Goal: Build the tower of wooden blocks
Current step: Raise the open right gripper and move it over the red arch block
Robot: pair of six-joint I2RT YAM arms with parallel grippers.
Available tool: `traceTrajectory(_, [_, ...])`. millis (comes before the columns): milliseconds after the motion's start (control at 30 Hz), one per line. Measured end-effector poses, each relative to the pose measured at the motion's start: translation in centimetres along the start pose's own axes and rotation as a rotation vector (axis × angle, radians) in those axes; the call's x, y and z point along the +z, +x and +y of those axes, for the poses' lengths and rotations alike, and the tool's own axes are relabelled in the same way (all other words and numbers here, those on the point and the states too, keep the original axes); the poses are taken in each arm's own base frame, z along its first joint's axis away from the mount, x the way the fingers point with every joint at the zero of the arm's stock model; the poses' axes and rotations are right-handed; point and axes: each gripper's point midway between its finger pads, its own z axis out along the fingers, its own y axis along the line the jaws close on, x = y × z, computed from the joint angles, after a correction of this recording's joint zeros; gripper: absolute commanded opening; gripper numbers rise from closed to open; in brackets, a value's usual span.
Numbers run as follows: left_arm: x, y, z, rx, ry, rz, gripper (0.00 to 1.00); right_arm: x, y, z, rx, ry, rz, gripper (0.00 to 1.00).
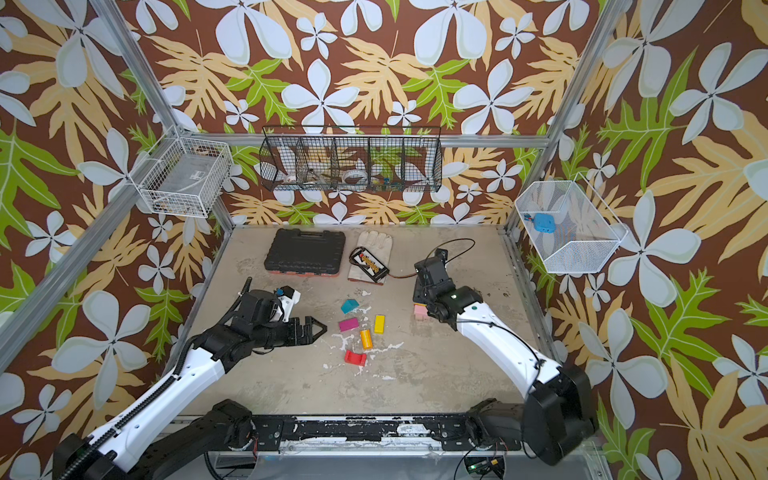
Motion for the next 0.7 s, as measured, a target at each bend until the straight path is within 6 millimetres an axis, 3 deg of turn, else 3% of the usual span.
traceTrajectory(133, [0.0,0.0,0.1,0.000,-0.003,-0.001,1.00,-3.0,2.5,3.1,-0.045,-0.114,0.003,0.60])
traceTrajectory(200, [0.0,0.0,0.0,0.000,-0.003,-0.002,1.00,-3.5,5.0,3.7,-0.055,-0.154,0.036,0.61])
traceTrajectory(333, [-0.1,-0.1,0.0,0.002,0.000,-0.008,1.00,-2.9,10.3,4.4,-0.074,-0.192,0.132,0.61])
traceTrajectory(433, [-0.2,-0.1,-0.1,0.004,-0.001,-0.011,1.00,-2.2,12.9,6.1,-0.088,-0.221,0.184,0.61])
traceTrajectory(567, [-0.2,-0.1,-0.1,0.005,0.000,-0.011,1.00,-1.4,15.2,8.6,-0.112,-0.243,0.229,0.60])
traceTrajectory(700, [-0.2,-0.1,-0.1,0.007,0.001,-0.011,1.00,-0.9,16.0,10.9,-0.129,-0.256,0.243,0.58])
